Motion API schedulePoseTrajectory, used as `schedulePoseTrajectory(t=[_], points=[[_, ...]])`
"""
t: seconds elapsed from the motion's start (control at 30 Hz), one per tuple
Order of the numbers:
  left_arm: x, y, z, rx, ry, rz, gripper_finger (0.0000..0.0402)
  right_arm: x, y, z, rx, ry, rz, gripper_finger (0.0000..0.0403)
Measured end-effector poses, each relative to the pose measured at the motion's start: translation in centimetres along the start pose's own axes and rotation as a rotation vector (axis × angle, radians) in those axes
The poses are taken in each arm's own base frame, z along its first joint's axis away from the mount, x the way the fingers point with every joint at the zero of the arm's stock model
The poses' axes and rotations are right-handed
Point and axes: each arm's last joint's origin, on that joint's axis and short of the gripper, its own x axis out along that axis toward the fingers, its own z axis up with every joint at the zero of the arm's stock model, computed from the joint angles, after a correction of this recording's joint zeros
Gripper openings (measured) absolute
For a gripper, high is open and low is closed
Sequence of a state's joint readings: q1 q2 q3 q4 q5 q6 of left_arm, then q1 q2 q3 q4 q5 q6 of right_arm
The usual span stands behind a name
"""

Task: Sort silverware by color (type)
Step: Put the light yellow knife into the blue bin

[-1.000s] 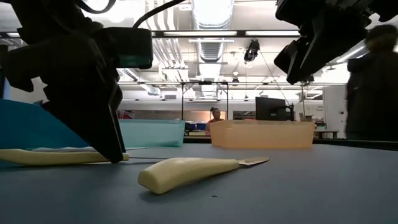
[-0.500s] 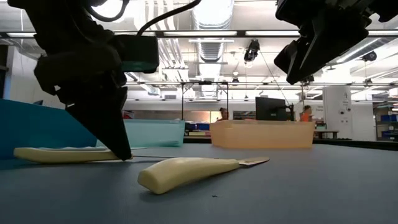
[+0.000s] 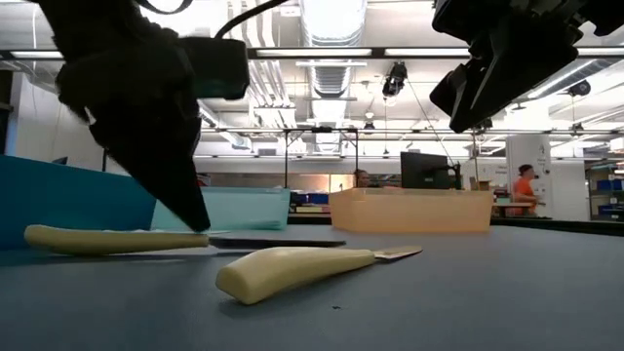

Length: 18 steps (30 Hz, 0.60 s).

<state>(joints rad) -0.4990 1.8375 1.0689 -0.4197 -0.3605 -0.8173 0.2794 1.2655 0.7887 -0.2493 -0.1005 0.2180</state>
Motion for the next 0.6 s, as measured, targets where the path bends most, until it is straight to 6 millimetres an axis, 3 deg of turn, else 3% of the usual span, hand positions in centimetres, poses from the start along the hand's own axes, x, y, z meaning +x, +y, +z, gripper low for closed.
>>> schedulePoseTrajectory(t=[0.27, 0.4, 0.6], points=[[-1.6, 0.1, 0.7, 0.002, -0.032, -0.040, 0.0003, 0.0, 0.0, 0.0, -0.003, 0.000, -0.001, 0.0130], [-1.5, -0.3, 0.4, 0.106, -0.049, -0.034, 0.0001, 0.0, 0.0, 0.0, -0.007, -0.001, 0.000, 0.0125], [-3.2, -1.8, -0.5, 0.332, -0.282, 0.015, 0.0001, 0.5, 0.2, -0.1, -0.076, -0.086, 0.020, 0.0123]])
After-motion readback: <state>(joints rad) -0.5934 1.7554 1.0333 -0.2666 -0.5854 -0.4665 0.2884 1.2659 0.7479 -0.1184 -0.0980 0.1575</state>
